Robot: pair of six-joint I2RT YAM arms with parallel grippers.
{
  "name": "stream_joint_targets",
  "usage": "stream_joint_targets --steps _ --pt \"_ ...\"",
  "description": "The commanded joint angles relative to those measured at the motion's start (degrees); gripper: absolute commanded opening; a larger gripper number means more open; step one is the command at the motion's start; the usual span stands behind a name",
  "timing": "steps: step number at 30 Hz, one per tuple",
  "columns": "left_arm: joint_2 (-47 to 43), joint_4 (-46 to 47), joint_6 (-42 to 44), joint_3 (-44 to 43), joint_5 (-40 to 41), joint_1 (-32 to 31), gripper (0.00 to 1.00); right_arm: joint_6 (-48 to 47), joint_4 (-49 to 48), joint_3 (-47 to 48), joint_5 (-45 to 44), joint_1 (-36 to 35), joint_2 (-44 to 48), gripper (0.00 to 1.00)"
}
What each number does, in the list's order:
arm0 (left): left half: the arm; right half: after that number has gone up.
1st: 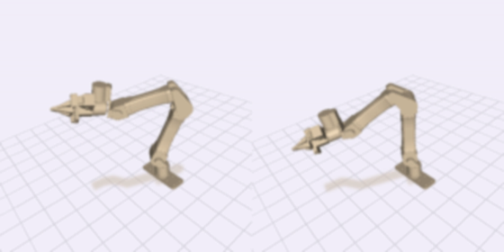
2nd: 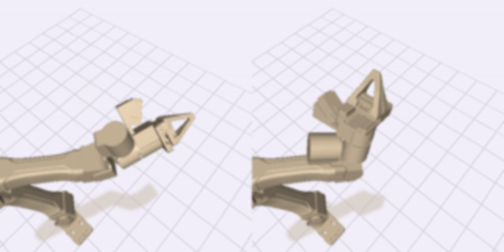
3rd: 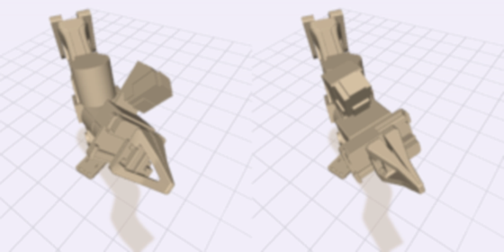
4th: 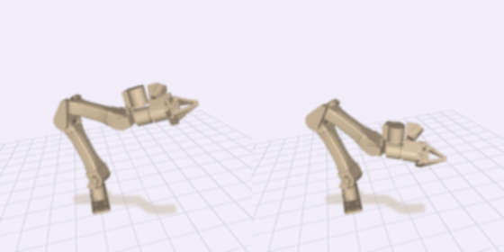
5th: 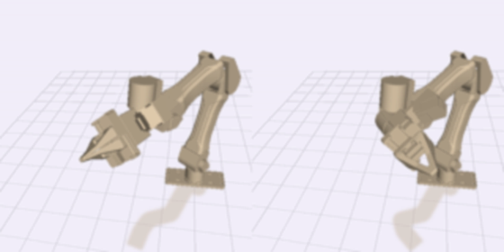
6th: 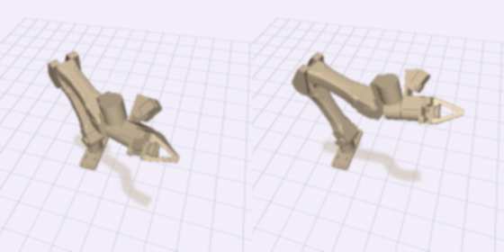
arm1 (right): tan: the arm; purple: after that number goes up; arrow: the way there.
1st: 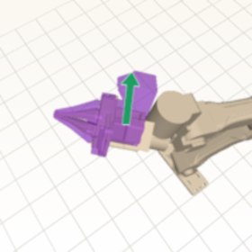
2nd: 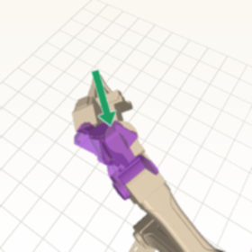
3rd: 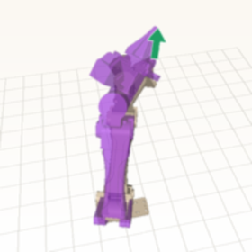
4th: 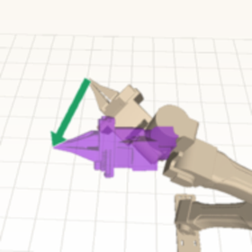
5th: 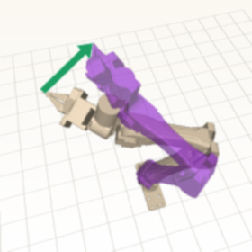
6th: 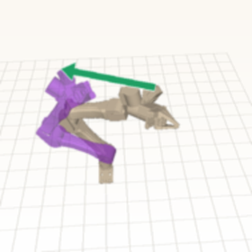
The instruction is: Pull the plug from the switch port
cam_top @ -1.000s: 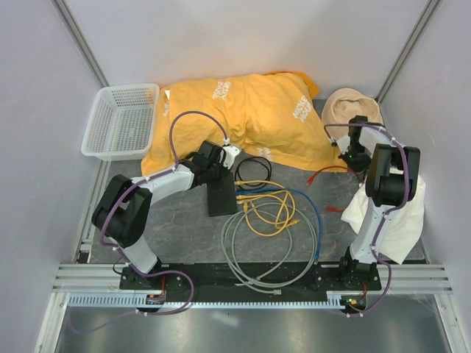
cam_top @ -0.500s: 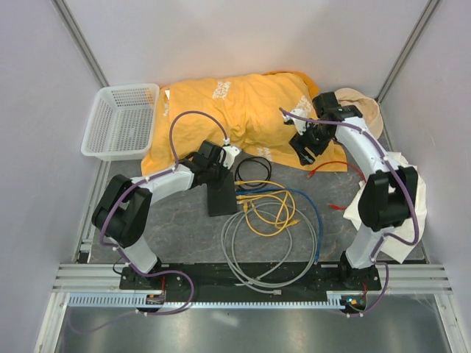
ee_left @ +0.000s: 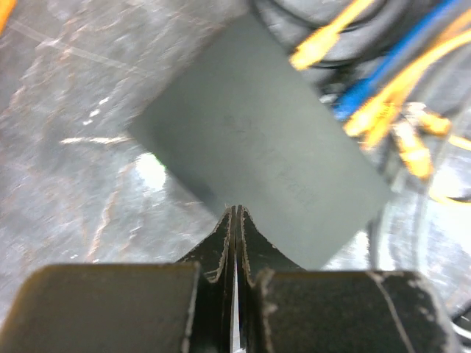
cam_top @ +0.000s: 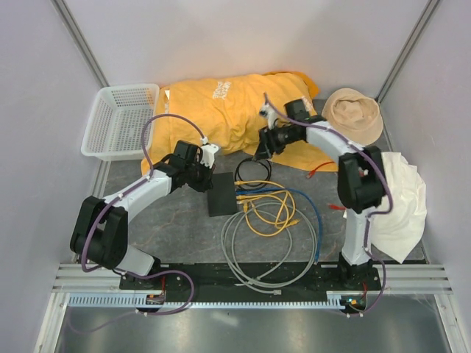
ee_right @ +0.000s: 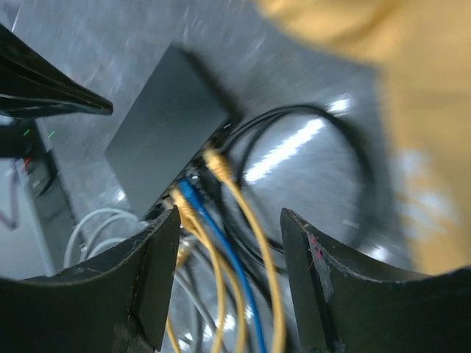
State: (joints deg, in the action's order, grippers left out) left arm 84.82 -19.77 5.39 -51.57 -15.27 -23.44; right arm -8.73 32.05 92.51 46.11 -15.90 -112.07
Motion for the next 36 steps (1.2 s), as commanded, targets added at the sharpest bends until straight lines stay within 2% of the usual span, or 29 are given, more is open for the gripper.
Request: stream_joint_targets --steps 1,5,14,22,24,27,36 --pt "-1.50 0.43 -1.70 1.03 -6.18 -0.29 0.02 3.81 1.25 2.49 10.75 -7.03 -6.92 0.65" --pt "-1.41 1.75 -0.91 1.56 -8.64 -0.38 0.02 4.51 1.17 4.69 10.41 -10.55 -12.98 0.61" --pt "-0.09 1.14 2.70 1.39 -11.63 -0.29 0.02 6.53 -1.29 9.18 9.00 -11.96 -19.67 0.56" --pt "0.87 0.96 2.87 1.83 -11.72 -0.46 0.02 5.31 -0.59 9.88 5.14 -12.40 -21.26 0.47" --pt "2.45 2.01 2.35 1.74 -9.10 -0.46 0.02 3.90 -0.06 8.48 4.08 -12.40 -20.82 0.45" --pt "5.61 2.37 1.55 0.69 -5.57 -0.64 0.02 3.37 0.47 7.34 4.52 -12.40 -20.73 0.45" --pt "7.73 3.42 1.29 0.24 -5.39 -0.73 0.02 0.74 2.75 7.07 1.71 -12.40 -21.43 0.45"
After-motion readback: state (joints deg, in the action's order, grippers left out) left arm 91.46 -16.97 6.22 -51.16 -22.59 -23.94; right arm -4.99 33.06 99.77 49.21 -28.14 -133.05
